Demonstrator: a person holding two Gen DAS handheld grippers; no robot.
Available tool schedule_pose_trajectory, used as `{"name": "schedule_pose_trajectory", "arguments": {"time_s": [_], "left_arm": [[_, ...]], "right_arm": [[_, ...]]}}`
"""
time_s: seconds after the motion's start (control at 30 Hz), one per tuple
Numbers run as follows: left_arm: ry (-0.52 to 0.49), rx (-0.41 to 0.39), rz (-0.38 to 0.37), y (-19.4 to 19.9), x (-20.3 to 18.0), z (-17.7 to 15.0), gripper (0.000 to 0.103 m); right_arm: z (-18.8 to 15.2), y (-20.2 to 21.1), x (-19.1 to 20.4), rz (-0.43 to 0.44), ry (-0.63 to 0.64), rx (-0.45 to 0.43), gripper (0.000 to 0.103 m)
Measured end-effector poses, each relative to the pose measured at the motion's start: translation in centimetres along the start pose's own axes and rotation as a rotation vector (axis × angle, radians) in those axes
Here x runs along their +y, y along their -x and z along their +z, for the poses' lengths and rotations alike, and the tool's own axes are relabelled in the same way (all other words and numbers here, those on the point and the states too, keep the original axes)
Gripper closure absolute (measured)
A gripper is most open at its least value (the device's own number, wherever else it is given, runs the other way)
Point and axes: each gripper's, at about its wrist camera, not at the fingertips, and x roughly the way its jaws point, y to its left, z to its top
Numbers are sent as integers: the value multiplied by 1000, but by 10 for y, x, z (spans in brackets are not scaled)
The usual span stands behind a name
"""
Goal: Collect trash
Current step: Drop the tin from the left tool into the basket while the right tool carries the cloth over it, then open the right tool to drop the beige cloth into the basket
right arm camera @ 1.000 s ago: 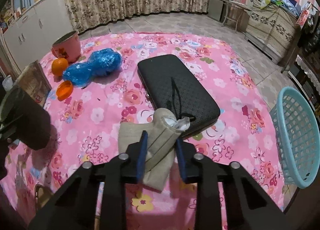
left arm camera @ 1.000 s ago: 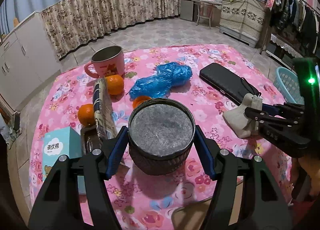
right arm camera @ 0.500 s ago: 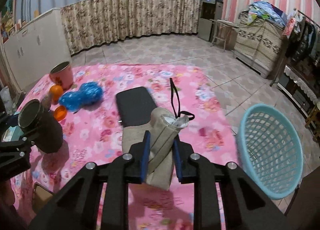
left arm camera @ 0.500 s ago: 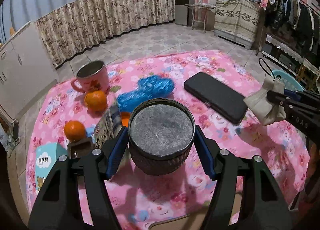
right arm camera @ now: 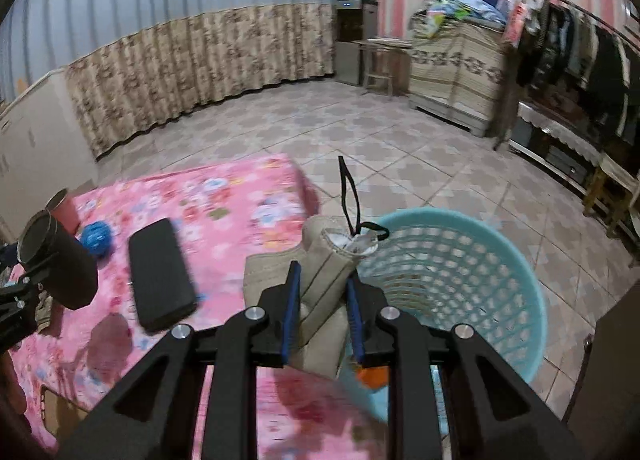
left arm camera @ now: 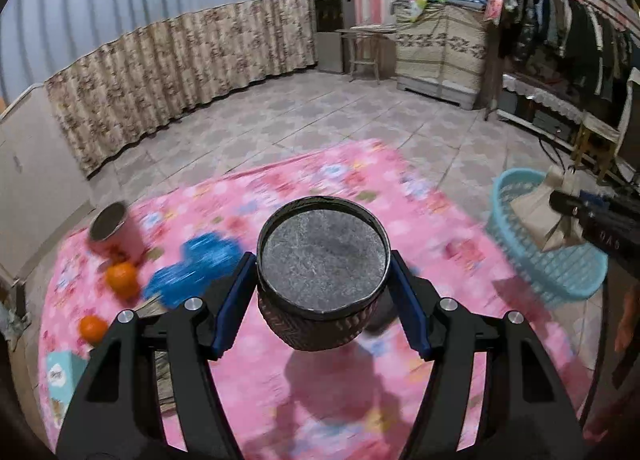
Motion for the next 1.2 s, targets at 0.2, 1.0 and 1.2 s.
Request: {"name": "schedule_pose_trajectory", "arguments": {"time_s": [0.2,1.0,1.2], "left_arm": [[-54,11,-79,-25,-68,22,39],[-92,86,-307,-81,-218,57,22],[-77,56,-252,-71,-201,56,12]], "right_arm": [[-3,-2,-68,-79,-111,-6,81],[-30,-20,-164,-153,-282,22,81],[-30,-23,-165,-149,-275,30,81]]}}
